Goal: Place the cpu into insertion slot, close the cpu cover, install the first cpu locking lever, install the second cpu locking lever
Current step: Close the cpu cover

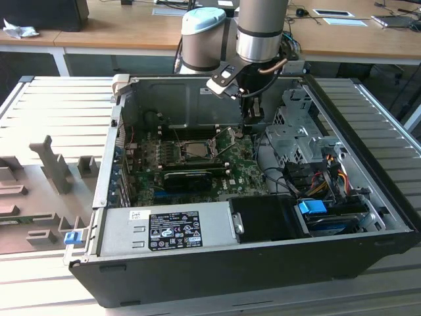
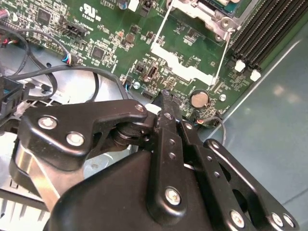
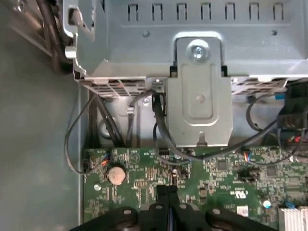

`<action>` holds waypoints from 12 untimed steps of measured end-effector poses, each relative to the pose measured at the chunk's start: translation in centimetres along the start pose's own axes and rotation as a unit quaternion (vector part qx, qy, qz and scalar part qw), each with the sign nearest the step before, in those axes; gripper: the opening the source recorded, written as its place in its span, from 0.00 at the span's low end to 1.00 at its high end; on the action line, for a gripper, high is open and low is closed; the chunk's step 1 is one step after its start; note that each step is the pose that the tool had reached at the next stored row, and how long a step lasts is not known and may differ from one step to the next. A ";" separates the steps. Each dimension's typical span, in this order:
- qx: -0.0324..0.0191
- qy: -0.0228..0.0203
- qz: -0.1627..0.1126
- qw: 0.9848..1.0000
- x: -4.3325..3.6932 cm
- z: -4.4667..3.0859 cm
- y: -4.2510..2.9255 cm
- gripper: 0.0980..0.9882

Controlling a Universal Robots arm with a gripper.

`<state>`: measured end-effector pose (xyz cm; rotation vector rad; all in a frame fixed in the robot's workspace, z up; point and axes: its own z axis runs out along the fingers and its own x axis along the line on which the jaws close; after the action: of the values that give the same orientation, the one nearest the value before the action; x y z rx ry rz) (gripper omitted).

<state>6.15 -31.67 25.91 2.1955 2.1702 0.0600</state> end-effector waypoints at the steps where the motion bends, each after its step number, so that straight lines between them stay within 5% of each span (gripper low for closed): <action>1: 0.000 0.000 0.000 1.000 0.01 0.29 0.05 0.01; 9: 0.000 0.001 0.000 1.000 -0.08 1.62 -0.05 0.01; 11: 0.008 0.003 0.000 1.000 -0.10 1.66 -0.15 0.01; 12: 0.020 0.003 0.000 1.000 -0.11 1.65 -0.21 0.01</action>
<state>6.04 -31.80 24.25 2.2177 2.1942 0.0244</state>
